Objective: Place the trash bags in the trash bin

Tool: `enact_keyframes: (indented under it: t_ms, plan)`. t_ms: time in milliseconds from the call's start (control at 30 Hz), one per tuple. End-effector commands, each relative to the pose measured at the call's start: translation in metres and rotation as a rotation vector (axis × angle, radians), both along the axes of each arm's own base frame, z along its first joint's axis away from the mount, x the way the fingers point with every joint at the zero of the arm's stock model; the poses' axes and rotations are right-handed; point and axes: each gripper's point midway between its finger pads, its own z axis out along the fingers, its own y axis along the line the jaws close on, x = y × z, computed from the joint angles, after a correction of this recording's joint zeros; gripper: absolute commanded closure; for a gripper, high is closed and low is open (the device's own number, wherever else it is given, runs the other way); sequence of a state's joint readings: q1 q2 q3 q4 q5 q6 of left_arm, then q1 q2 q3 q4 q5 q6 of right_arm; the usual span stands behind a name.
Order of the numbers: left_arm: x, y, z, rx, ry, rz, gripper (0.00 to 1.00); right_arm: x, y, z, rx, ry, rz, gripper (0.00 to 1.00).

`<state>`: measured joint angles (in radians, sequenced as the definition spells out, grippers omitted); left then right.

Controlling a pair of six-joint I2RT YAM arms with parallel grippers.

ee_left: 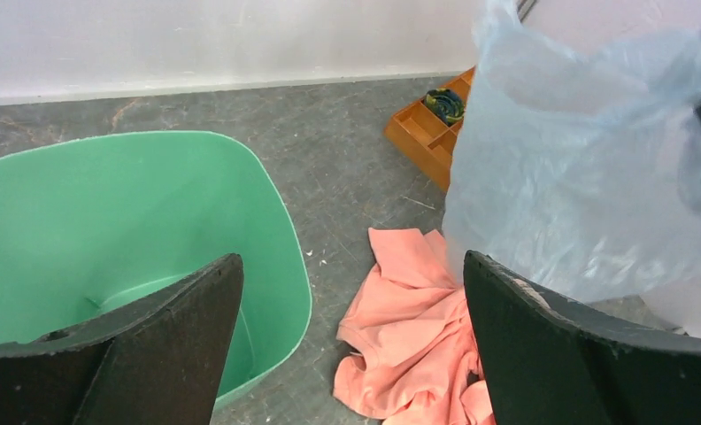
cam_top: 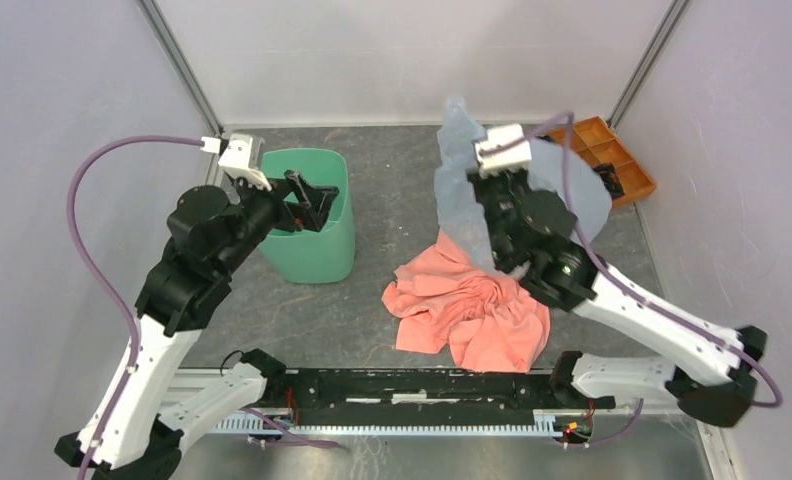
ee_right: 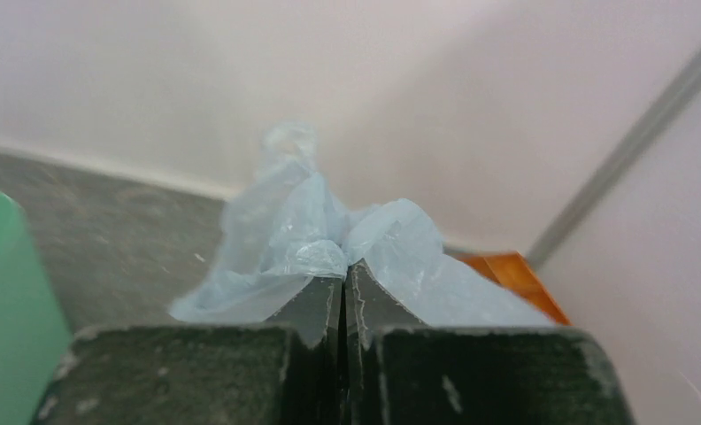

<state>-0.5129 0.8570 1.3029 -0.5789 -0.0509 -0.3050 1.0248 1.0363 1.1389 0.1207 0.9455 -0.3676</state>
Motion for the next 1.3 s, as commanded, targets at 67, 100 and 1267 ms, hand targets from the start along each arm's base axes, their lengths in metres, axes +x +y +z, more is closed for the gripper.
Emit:
enact_keyframes:
  t_ms: [67,100,1267]
  plan:
    - [-0.016,0.022,0.002,0.011,-0.098,0.051,0.0,0.012,0.104,0.109,0.32,-0.155,0.358,0.99]
    - [-0.021,0.028,0.005,0.002,-0.114,0.066,0.0,0.006,0.125,0.13,0.353,-0.188,0.449,0.99]
    - [-0.055,0.137,0.058,-0.095,-0.15,0.56,0.0,0.032,0.106,0.057,1.027,-0.106,-0.111,0.99]
